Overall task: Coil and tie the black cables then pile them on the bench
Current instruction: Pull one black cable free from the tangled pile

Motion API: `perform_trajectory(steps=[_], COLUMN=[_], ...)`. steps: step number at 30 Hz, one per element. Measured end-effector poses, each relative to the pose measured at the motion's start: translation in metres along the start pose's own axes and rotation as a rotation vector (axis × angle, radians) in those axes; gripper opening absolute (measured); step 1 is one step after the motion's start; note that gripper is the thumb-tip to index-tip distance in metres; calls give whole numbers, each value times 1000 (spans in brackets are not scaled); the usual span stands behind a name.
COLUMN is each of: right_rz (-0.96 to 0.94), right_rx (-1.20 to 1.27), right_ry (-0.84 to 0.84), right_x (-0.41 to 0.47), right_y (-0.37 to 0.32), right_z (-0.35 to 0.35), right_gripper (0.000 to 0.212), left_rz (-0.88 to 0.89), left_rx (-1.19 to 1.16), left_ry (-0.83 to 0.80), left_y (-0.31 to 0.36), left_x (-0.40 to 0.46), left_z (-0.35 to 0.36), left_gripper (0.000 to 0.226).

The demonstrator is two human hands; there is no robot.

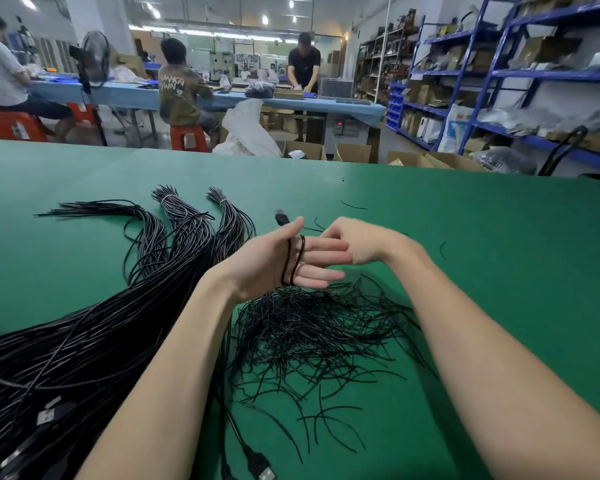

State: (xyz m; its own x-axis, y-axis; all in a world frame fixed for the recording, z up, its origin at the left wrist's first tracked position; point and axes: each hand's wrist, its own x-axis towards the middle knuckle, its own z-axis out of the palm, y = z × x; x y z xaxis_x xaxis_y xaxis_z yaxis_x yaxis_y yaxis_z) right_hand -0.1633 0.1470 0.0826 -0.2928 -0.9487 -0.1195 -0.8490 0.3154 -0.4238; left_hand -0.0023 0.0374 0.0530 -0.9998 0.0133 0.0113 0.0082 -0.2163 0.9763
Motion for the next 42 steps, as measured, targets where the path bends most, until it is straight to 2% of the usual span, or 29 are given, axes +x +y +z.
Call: perform_trajectory(steps=[3,5,7,9,12,15,18,21,26,29,32,34,36,39,42], right_rz=[34,39,30,23,-10,-53,-58,-9,57,106,104,84,83,84,47], right_rx=[-134,-99,-36,-48,-34,271,710,863,758,521,223,128,143,225,628], right_ry=[-16,20,61,117,266,410,278,187,-33,-28,26,21,50,166,251], right_x=[4,6,6,6,7,-1,-11,-13,-12,-12,-8,-6,-5,-6,-13], right_y=[-7,-9,-13,-21,-29,-24,-18,-8,8,8,5,-3,-13,-22,-24], right_z=[-20,-28,-33,-35,-28,-9,23,48,56,38,9,-11,-26,-30,-9], right_gripper=[34,23,17,24,19,10,14,22,44,49,24,16,12,14,19], left_rz=[-26,-50,-112,-157,-114,36,182,262,332,227,34,-72,-139,-110,6], left_rx=[-49,-21,64,123,168,-9,-232,-366,-419,-234,-8,140,225,136,29], left_ry=[-57,-34,24,101,269,429,472,418,267,183,149,152,188,299,434], left_y=[2,3,-1,-5,-9,-8,-5,-3,4,5,5,3,0,-4,-1], left_x=[-1,-1,1,5,11,12,12,12,1,-4,-2,1,5,9,12], left_z=[-8,-14,-14,-10,-5,-11,-17,-13,-14,-10,-5,-2,1,3,-2], left_gripper=[64,66,67,62,53,55,59,61,66,68,73,73,72,64,62])
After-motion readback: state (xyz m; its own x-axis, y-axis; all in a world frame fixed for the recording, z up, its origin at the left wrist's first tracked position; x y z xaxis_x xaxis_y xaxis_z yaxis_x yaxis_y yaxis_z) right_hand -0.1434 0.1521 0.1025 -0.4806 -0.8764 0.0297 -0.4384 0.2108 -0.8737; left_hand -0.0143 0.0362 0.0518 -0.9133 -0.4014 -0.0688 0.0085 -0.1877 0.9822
